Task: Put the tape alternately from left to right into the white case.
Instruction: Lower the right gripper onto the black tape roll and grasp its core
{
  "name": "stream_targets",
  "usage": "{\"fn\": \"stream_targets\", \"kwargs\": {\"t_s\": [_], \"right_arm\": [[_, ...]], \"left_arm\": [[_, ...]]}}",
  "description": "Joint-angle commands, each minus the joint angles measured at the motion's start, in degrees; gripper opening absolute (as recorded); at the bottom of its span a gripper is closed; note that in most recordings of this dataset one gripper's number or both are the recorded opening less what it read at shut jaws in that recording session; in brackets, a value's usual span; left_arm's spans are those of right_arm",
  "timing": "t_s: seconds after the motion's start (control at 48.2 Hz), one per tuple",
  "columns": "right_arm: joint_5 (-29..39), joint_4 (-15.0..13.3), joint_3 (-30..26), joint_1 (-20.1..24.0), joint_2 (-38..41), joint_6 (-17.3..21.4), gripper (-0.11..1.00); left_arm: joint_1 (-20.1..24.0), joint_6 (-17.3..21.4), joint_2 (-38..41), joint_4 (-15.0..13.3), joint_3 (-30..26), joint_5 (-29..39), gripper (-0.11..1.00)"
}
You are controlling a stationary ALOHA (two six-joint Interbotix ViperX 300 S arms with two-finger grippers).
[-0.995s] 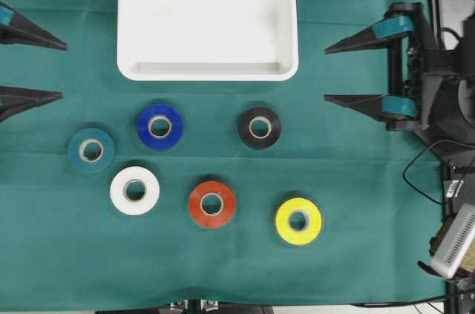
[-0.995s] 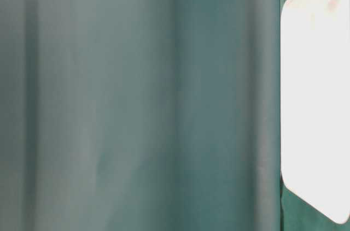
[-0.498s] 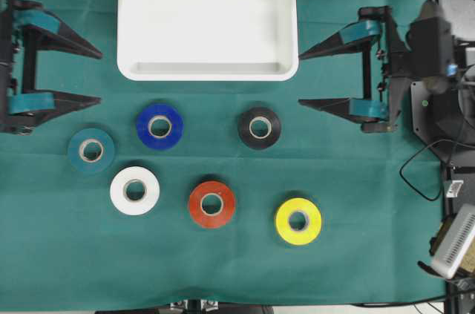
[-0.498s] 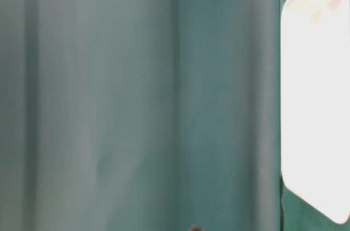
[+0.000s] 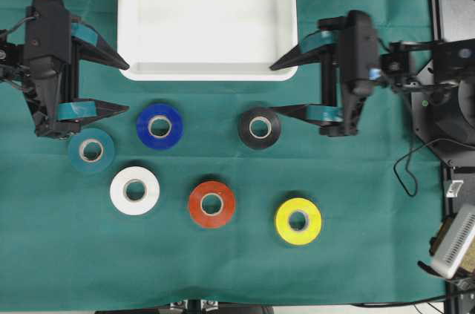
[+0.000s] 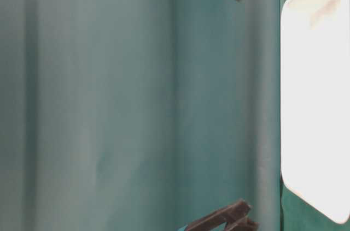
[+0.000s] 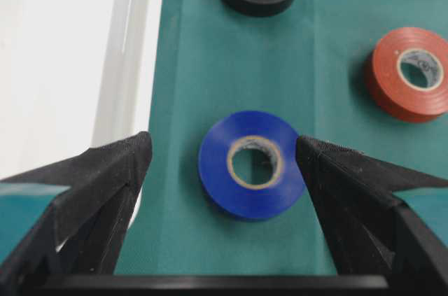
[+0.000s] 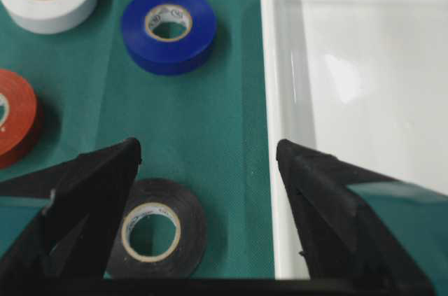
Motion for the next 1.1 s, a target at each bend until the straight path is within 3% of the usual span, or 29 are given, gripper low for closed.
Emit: {"fn": "stream_targets", "kwargs": {"t_s": [0.0,0.684,1.078], "right_arm": [[0.35,-0.09,-2.81,-0.09,2.11,0.0,0.84],[2.29,-0.53,-3.96,0.26,3.69,0.26,0.84],[2.29,-0.44,-1.67,5.27,1.32,0.79,0.84]], "left_arm": [[0.18,0.09,-0.09,0.0,-1.58,-0.26,0.65],[0.62,0.0,0.0,0.0,-1.14,-0.26,0.65],[0.62,0.0,0.0,0.0,-0.97,-0.26,0.65]]}}
